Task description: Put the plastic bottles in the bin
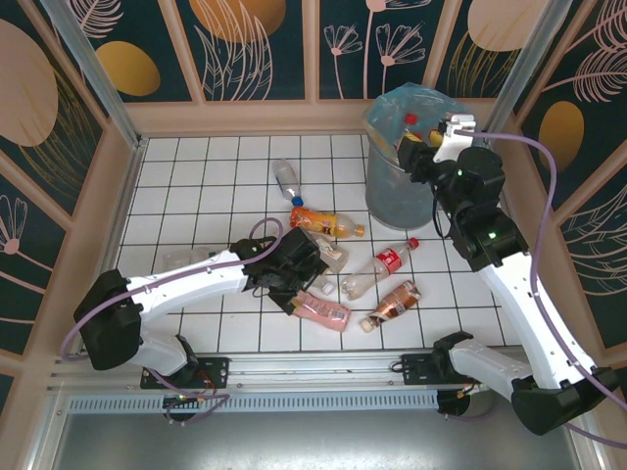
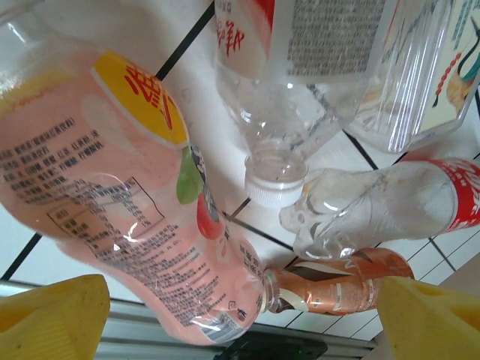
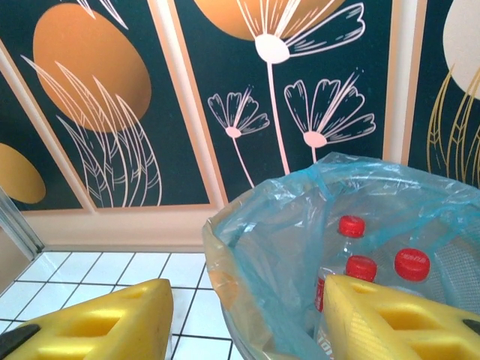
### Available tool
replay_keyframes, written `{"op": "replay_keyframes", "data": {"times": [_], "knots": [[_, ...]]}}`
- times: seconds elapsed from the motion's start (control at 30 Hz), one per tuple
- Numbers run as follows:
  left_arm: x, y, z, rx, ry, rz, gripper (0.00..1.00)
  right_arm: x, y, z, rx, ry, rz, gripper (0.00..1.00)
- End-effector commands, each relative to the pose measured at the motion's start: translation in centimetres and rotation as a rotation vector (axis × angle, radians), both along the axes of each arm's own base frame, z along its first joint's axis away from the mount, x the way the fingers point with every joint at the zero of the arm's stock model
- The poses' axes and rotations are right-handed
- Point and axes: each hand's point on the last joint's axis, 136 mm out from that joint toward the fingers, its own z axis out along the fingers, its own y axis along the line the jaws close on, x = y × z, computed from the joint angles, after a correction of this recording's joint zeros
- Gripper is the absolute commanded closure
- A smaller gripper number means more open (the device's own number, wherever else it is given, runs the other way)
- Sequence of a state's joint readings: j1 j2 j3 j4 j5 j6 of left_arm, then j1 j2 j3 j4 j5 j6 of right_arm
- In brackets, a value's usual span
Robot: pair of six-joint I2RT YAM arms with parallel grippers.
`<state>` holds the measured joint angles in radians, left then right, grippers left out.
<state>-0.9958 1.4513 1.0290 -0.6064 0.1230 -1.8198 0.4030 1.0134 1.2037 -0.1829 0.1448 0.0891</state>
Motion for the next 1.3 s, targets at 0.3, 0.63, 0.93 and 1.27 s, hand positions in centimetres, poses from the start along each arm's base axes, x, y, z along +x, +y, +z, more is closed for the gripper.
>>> {"op": "replay_keyframes", "data": {"times": [0.3, 0.63, 0.93, 1.27], "knots": [[-5.6, -4.3, -1.0, -0.038, 0.079, -0.112, 0.09, -0.5, 1.7, -1.6, 0.051, 0.032, 0.090, 0.44], [-6.7, -3.1, -1.2, -0.007, 0.055, -0.098, 0.08, -1.4, 1.9, -4.1, 0.082, 0.073, 0.118, 0.44], [-5.9, -4.3, -3.0, -0.030, 0.041, -0.047, 0.09, -1.5, 2.2, -5.5, 0.096, 0.095, 0.125, 0.44], [-6.4, -6.2, -5.8, -0.031, 0.106, -0.066, 0.10, -1.2, 1.8, -6.6, 0.052, 0.105, 0.102, 0.44]]}}
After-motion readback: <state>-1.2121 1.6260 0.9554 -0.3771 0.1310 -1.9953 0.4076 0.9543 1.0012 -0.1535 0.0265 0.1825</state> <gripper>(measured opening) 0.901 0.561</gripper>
